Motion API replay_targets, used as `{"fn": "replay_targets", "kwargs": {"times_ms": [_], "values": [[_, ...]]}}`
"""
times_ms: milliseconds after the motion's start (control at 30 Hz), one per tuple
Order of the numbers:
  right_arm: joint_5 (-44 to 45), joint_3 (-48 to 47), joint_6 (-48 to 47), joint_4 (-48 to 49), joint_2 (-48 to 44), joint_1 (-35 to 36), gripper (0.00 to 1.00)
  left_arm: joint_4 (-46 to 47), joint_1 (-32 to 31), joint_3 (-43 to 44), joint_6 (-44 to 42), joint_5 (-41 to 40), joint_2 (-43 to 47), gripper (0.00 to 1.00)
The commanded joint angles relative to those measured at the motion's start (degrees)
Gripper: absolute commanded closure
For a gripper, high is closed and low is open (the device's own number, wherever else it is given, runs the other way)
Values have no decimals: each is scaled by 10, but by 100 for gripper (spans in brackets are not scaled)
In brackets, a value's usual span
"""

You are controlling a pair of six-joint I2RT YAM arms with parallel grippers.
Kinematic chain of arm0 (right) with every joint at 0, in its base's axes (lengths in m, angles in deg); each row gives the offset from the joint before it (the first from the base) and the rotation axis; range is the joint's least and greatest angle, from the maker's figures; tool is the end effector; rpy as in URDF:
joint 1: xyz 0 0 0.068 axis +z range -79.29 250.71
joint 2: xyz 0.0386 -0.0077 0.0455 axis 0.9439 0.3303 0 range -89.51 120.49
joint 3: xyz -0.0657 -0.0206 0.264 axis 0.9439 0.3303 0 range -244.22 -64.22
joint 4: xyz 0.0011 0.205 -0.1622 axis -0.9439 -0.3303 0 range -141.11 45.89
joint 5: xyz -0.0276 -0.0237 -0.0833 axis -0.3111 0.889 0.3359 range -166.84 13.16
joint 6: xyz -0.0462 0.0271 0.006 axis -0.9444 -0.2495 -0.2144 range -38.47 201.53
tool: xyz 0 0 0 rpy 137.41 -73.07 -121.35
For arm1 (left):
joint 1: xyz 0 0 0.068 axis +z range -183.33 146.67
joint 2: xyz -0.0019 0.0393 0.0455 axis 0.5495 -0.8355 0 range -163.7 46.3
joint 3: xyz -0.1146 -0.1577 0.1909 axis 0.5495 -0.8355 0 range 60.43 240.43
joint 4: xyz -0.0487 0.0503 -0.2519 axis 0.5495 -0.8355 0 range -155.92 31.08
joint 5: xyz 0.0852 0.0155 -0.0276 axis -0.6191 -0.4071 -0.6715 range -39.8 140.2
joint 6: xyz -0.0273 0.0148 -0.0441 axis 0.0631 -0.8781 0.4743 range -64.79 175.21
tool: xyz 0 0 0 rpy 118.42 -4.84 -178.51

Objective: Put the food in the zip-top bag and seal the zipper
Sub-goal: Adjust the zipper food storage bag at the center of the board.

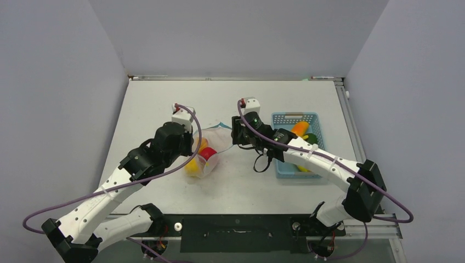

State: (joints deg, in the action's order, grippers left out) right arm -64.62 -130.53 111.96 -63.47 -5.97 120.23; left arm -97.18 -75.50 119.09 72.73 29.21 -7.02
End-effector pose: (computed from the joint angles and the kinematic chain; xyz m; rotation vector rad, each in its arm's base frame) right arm 0.2196 0.2456 0.2957 -0.2527 2.2324 0.5410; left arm 0.1499 -0.1185 0.3496 0.2416 2.0976 -0.2308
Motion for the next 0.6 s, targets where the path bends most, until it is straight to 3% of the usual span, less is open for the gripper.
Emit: {"fn": "replay_targets", "kwargs": {"times_ms": [0, 333, 567], "values": [[30, -50, -27, -24, -47, -4, 52, 40, 3, -5, -3, 21, 4, 100], [109, -97, -68, -92, -86, -42, 43, 40, 3, -10, -8, 21, 18, 100], [117, -101, -75, -119, -87, -132, 41, 36, 6, -10, -7, 22, 27, 100]]}}
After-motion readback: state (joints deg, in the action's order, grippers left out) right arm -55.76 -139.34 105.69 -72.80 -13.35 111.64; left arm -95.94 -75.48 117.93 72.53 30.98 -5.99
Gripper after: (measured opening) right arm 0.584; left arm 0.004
